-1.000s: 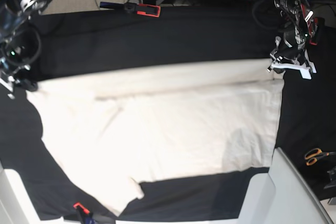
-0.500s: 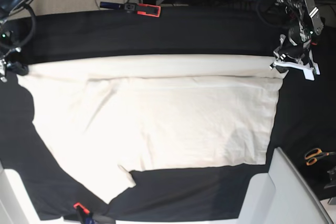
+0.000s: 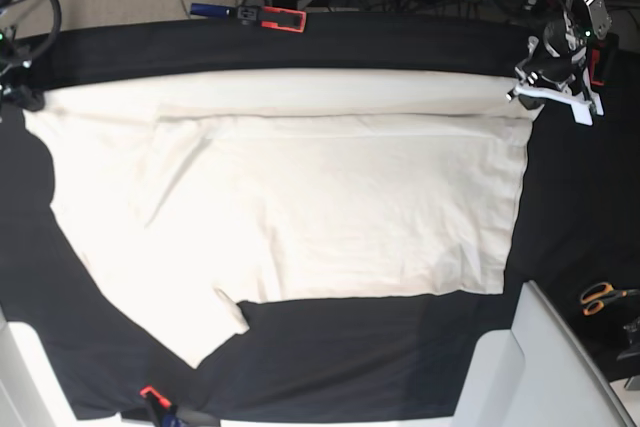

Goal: Fold the T-shirt properly
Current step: 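Pull the held folded edge back toward the robot with both grippers, then open both grippers and release the spread shirt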

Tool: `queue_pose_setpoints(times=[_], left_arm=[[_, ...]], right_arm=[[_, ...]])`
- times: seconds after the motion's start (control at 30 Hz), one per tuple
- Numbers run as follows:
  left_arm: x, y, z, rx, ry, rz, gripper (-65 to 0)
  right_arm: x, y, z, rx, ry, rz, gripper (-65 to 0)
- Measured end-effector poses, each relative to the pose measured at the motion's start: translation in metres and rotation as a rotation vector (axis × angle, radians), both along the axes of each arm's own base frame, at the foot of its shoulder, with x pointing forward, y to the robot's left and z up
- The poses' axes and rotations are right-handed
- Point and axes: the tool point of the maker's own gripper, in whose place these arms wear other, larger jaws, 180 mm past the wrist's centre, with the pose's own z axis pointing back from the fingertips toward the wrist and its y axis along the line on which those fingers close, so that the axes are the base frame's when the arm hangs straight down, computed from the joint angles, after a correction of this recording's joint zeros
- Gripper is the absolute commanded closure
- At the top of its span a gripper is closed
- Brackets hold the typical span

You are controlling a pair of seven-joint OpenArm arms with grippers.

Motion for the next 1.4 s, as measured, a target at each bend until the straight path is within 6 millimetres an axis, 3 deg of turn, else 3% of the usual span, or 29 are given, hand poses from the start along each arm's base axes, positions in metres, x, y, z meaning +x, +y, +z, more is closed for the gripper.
queue_pose_setpoints(times=[0.33,0.67,1.4], left_arm=[[-0.025,0.000,-0.008,0.000,0.048,-0.004,0.0],[-0.043,0.000,-0.012,0.007,0.077,-0.005,0.0],[-0.043,0.001,-0.012,0.009,0.078,-0.006,0.0]], right_arm=[[-0.041,-0.004,-0.012,0.001,0.075,-0.019,-1.2],[-0.043,-0.004,-0.013,0.000,0.079,-0.019,-1.2],[-0.050,-0.003,-0.015,0.004,0.092,-0.022,-1.2]])
